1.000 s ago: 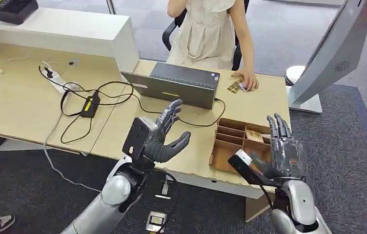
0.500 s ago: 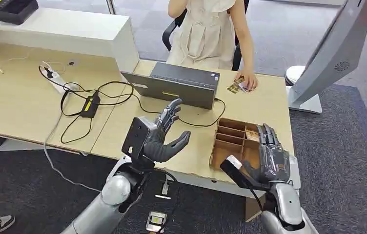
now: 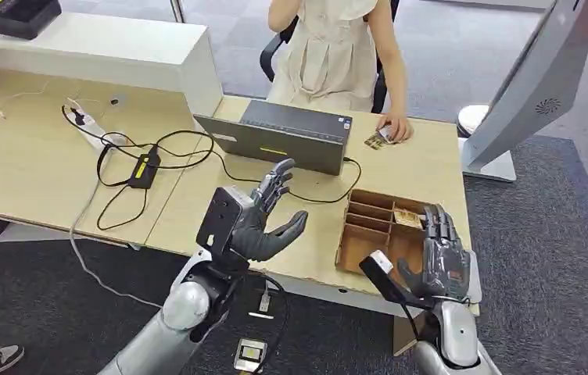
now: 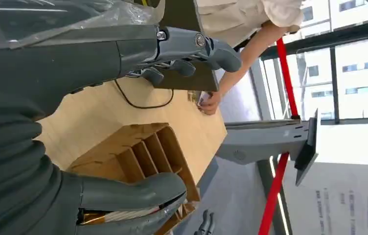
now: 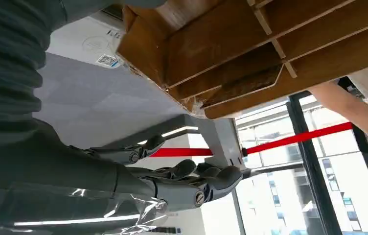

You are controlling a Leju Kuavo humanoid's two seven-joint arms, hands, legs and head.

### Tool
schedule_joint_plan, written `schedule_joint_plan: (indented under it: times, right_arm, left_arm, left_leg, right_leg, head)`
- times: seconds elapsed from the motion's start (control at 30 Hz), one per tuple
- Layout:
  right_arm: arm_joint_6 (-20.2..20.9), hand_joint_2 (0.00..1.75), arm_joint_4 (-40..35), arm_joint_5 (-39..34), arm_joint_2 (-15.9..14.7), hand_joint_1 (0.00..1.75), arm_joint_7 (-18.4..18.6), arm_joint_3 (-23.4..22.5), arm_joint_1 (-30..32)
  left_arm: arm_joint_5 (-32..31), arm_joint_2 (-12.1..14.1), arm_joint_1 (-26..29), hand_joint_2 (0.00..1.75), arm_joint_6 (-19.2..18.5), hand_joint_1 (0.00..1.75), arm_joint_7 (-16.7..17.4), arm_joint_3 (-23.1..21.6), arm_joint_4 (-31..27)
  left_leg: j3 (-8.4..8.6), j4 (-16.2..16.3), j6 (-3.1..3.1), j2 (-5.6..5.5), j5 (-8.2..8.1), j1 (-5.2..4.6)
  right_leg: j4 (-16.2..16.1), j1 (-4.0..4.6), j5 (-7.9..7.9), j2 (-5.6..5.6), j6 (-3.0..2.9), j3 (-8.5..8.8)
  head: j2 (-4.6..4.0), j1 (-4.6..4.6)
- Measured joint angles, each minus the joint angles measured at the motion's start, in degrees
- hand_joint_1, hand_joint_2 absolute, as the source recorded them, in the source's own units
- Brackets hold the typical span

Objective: Pass the card to the sensor for recognition and then transmit it.

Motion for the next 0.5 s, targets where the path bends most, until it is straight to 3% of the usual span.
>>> schedule_joint_plan:
  times: [0.5]
  right_arm:
    - [-1.69,1.75,5.93,-1.99,1.44,0.0,-1.49,-0.72,-0.71]
  left_arm:
    - [0.09,-0.02,-0.28,1.75,-0.7,0.0,0.07,-0.35,0.0]
  left_leg:
    - [0.01,0.0,0.0,0.0,0.0,0.0]
  right_leg:
    - [0.0,0.0,0.0,0.0,0.0,0.0]
  head:
    - [0.0,-0.02]
